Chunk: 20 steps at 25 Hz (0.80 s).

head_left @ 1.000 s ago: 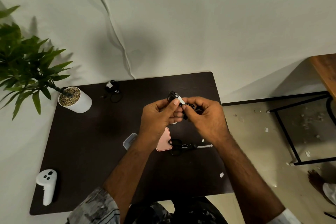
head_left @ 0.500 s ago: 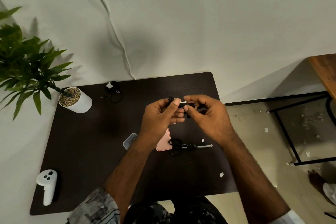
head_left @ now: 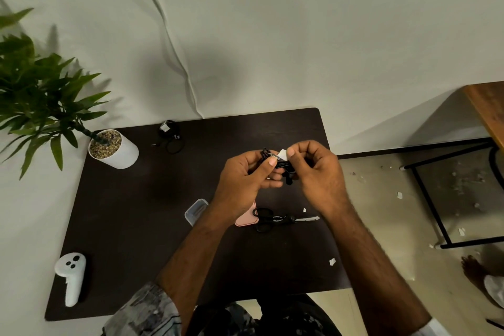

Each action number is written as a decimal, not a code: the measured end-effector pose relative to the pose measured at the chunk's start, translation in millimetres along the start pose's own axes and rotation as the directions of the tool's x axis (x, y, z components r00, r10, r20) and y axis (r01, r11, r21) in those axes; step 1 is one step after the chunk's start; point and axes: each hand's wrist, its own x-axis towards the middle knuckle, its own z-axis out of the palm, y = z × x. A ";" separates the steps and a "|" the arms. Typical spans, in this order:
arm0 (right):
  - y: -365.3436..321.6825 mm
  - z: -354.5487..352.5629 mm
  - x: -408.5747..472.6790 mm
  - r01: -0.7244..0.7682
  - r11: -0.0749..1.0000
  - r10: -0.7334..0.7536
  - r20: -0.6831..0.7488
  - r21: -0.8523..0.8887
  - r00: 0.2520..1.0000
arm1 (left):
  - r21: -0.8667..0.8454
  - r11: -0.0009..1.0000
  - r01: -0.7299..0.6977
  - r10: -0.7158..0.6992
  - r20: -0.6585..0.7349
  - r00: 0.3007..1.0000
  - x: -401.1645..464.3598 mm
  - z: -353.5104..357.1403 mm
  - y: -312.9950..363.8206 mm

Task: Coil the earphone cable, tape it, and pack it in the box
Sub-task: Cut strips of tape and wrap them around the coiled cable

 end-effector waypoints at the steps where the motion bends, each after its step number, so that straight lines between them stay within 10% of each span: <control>1: -0.4 1.4 -0.3 -0.020 1.000 0.020 -0.004 0.016 1.000 | 0.005 1.000 -0.007 0.007 0.009 1.000 -0.1 -0.5 0.0; 20: -10.9 13.3 0.7 -0.191 0.981 0.182 -0.185 -0.033 0.966 | 0.074 0.974 -0.214 0.215 -0.012 0.976 -4.3 5.7 -7.2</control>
